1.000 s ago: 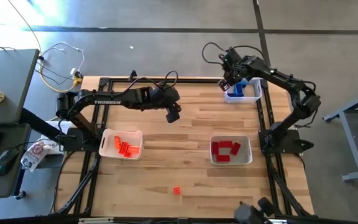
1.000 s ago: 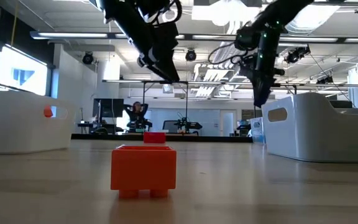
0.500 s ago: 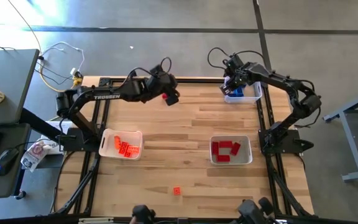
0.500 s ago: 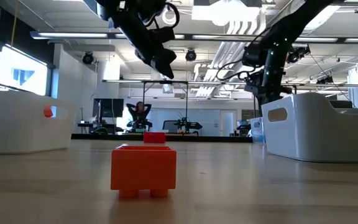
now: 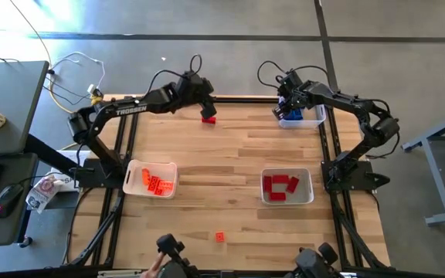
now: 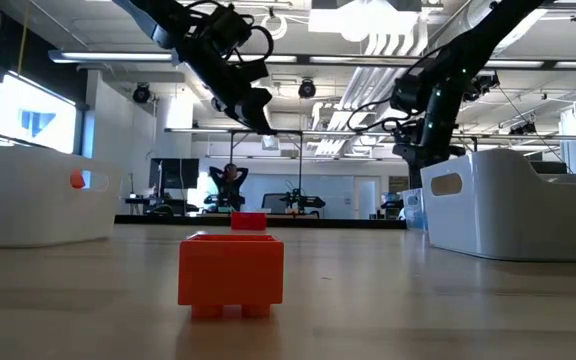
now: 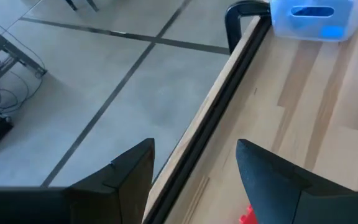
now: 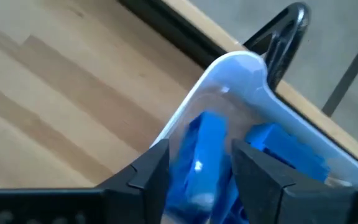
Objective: Sort & place blocks by color
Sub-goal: Put the blue game piece into the transparent bin, then put the red game piece into the gray bin
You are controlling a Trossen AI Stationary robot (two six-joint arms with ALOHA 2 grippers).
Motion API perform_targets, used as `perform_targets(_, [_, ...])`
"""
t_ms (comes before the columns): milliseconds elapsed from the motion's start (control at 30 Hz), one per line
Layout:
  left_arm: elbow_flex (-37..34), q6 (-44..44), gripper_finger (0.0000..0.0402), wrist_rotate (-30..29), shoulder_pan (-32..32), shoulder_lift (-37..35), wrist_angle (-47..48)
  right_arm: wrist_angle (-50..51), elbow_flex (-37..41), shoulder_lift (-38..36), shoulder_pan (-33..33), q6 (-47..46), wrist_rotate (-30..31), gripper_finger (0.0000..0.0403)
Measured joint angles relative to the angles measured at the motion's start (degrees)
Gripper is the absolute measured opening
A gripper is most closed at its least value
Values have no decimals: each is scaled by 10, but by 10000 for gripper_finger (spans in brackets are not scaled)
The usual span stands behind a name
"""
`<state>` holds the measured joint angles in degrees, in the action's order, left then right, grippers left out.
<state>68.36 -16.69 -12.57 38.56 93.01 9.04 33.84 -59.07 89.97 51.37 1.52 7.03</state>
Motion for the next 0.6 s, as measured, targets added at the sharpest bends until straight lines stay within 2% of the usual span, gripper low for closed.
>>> perform_targets(200, [0,-20,211,21,20,0,1,-4,-1,0,0,0,15,184])
perform_targets(600, [0,-90,211,31,22,0,2,56,-91,0,0,-17,9,185])
